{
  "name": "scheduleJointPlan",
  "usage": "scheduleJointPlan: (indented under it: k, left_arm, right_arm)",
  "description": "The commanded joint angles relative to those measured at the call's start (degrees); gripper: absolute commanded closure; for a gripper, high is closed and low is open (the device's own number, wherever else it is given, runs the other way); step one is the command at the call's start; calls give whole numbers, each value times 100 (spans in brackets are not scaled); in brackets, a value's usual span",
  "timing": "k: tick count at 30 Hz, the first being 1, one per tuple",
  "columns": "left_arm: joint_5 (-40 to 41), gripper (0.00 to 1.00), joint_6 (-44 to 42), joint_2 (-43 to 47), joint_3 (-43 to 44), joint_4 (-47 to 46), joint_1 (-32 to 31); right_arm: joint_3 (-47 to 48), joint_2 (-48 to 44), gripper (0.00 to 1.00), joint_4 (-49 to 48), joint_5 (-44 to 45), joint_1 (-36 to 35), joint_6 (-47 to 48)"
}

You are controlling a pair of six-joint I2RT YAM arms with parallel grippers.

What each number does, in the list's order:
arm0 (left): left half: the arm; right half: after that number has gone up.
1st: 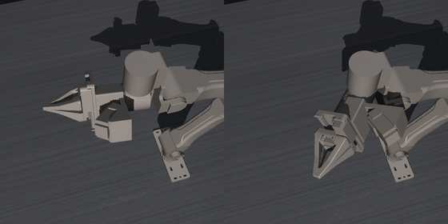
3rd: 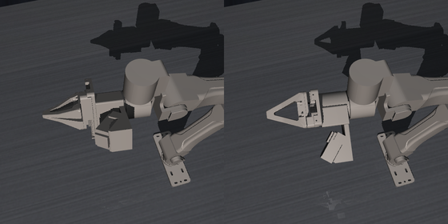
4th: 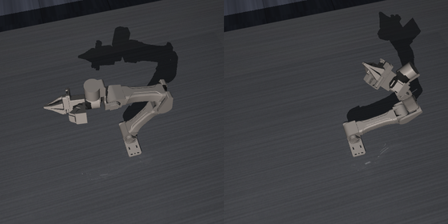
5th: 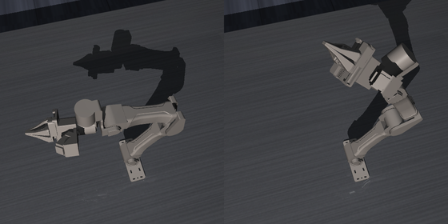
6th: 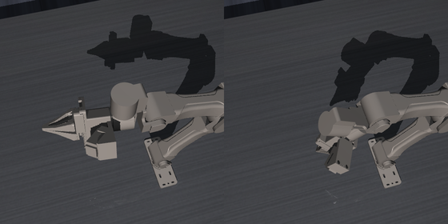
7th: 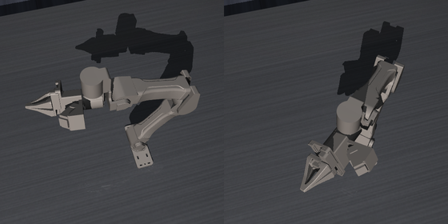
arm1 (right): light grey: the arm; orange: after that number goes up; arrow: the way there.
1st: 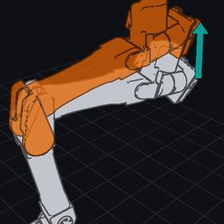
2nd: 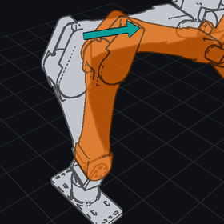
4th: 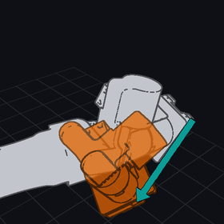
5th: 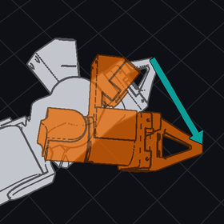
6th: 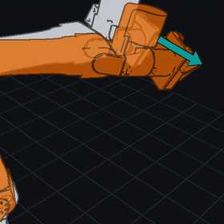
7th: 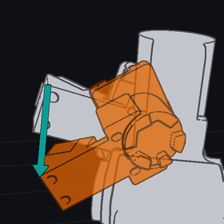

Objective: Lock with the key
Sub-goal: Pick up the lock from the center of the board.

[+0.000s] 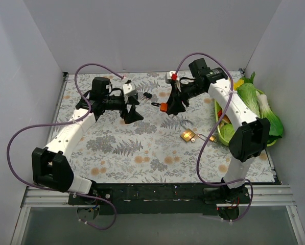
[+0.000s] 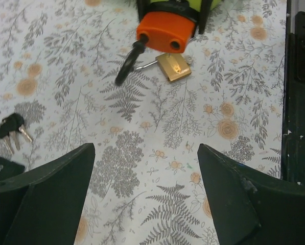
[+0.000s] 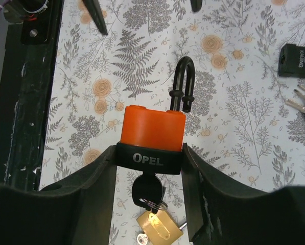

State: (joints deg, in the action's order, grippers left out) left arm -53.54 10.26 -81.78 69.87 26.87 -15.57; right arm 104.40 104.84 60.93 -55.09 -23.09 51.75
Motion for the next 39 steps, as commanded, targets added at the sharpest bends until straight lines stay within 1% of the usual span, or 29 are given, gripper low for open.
scheduleJointPlan:
  k: [1,4,5,6,12,13,17,22,28,29,31,32,33,34,36,37,38,39]
  left_arm:
    - [185,20,-850,531,-131,-260,-569]
    - [747,23,-1008,645,-271,-568,-964]
    - [931,24,-1191,654,-289,-578,-1035]
    - [994,27,-1332,654,-307,-578,-1140]
    - [1205,40,-1492,645,-289,-596,-1360]
    - [1223,43,-1536,646,-298,-596,-1378]
    - [1276,47,-1483,663,-307,-639,-1396]
    - [1083,53,-1475,742,-342,-631,-1422]
    - [1021,65,-1413,725,-325,-543,-1545]
    - [1012,69,-1387,716,-316,-543,-1554]
    - [1012,75,-1334,725,-307,-525,-1572]
    - [1003,79,-1325,733,-289,-508,-1563]
    - [995,90,-1325,742,-298,-464,-1572]
    - [1003,95,-1282,742,-289,-455,-1572]
    - [1073,100,-1150,768,-280,-446,-1572]
    - [1108,100,-1071,786,-272,-455,-1572]
    - [1126,100,-887,812,-280,-472,-1554]
    - [1126,100,-825,839,-281,-481,-1545]
  right_arm:
    - [-51,-552,99,-29,-283,-108,344]
    - [-25,-631,99,244,-239,-187,529]
    - [-112,-701,99,288,-222,-248,582]
    - [-174,-745,99,253,-169,-275,600]
    - [-534,-1035,99,104,-81,-398,617]
    - [-561,-1062,99,95,-81,-415,626]
    - [-649,-1185,99,69,-63,-503,618]
    - [-702,-1246,99,-19,-46,-565,495]
    - [-702,-1264,99,-134,-10,-653,354]
    - [-710,-1255,99,-125,-10,-661,354]
    - [-710,-1255,99,-142,-11,-679,345]
    - [-702,-1255,99,-160,-2,-688,319]
    - [-702,-1264,99,-177,-2,-697,301]
    - [-710,-1281,99,-186,-2,-697,292]
    - [-719,-1290,98,-213,7,-705,266]
    - [-719,-1308,85,-230,24,-697,196]
    - [-711,-1317,69,-248,68,-705,135]
    - [-702,-1317,45,-248,112,-688,73]
